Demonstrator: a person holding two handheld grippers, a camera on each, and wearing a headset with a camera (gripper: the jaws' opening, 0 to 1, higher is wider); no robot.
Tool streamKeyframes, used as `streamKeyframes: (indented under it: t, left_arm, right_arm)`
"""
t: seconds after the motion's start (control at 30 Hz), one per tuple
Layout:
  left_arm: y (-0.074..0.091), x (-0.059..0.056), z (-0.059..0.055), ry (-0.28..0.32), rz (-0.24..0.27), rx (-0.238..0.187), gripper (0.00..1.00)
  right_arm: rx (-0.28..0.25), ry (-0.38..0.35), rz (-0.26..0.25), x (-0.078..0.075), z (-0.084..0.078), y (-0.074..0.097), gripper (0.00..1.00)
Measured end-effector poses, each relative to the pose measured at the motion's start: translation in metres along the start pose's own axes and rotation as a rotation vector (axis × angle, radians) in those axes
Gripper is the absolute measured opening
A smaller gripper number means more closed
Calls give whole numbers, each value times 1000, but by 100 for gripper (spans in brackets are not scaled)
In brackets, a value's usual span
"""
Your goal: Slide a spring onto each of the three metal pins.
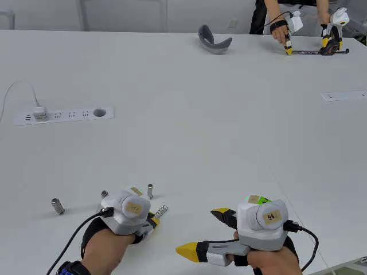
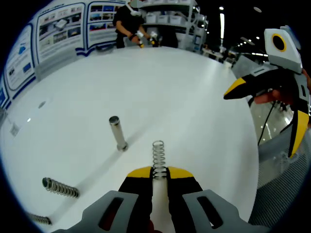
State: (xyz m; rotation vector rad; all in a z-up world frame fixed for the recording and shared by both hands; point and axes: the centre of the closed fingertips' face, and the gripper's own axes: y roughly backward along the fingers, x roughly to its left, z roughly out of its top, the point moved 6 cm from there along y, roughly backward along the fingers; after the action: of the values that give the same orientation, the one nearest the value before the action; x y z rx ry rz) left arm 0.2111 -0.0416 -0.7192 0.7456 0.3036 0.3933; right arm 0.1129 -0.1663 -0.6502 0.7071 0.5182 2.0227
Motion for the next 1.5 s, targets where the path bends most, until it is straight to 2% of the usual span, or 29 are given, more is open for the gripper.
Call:
streamKeyframes:
  t: [0.27, 0.4, 0.77, 0.9, 1.2, 1.3, 1.5]
  left_arm:
    - [20, -3, -16, 33, 2, -16, 10]
    - [28, 1, -23, 42, 7, -18, 10]
    - [51, 3, -27, 58, 14, -52, 10]
    - [58, -1, -30, 61, 13, -57, 10]
    - [77, -14, -39, 64, 0, -69, 10]
    - [82, -16, -43, 39, 3, -61, 10]
    - [99, -19, -44, 34, -1, -76, 10]
  right_arm:
    - [-2, -27, 5, 6, -8, -3, 81]
    - [9, -25, 14, 12, -12, -5, 81]
    - [10, -30, 29, 20, -16, -5, 81]
    - [1, -33, 54, 24, -15, -5, 81]
    - [16, -37, 102, 34, -20, -9, 80]
    - [23, -31, 114, 38, -21, -12, 80]
    - [7, -52, 141, 44, -17, -17, 78]
